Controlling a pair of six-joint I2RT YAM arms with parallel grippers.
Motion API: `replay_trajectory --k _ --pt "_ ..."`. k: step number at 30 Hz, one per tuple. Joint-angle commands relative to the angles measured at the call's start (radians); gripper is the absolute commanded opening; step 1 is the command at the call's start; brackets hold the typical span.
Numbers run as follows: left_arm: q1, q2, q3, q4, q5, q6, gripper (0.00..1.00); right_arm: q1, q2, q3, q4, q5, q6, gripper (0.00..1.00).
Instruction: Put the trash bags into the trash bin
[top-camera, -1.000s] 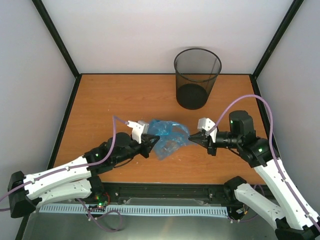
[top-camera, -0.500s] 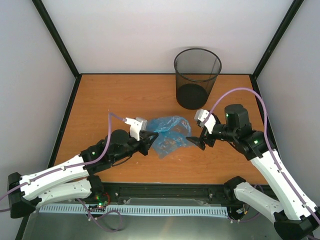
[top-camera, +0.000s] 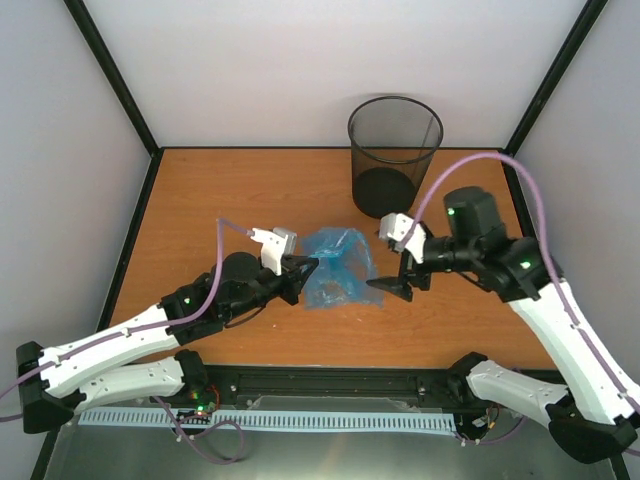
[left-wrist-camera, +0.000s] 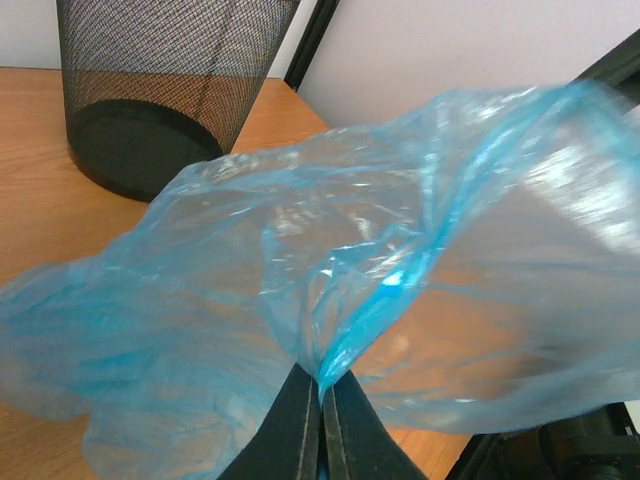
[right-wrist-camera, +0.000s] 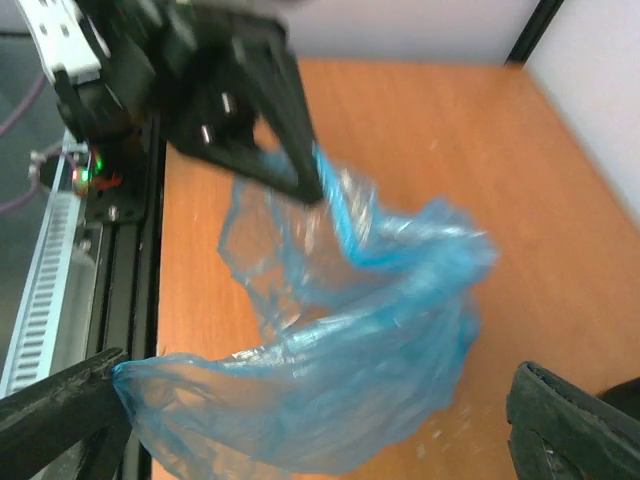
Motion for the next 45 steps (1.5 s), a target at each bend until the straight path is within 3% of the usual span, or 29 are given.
replay_trajectory --k 1,10,15,30,35,39,45 --pt "-0.012 0.01 0.035 -0.035 -0.02 0.031 0.01 0.007 -0.032 0.194 -0.147 0.0 -0.034 1.0" --pt "-0.012 0.005 0.048 -0.062 -0.035 0.042 0.01 0.007 -0.052 0.199 -0.208 0.051 -0.028 1.0" --pt "-0.011 -0.012 0.063 -0.097 -0.071 0.053 0.01 0.007 -0.058 0.331 -0.326 0.009 -0.056 1.0" --pt "-0.012 -0.046 0.111 -0.18 -0.171 0.071 0.01 0.007 -0.057 0.515 -0.357 -0.094 -0.044 1.0" --pt "-0.012 -0.043 0.157 -0.204 -0.187 0.087 0.01 0.007 -0.023 0.443 -0.268 -0.108 0.022 1.0" --pt "-0.012 0.01 0.23 -0.229 -0.161 0.107 0.01 0.013 0.083 0.388 -0.291 -0.142 -0.005 1.0" --pt "-0.012 0.093 0.284 -0.256 -0.128 0.112 0.01 0.119 0.112 0.22 -0.141 -0.026 0.056 1.0"
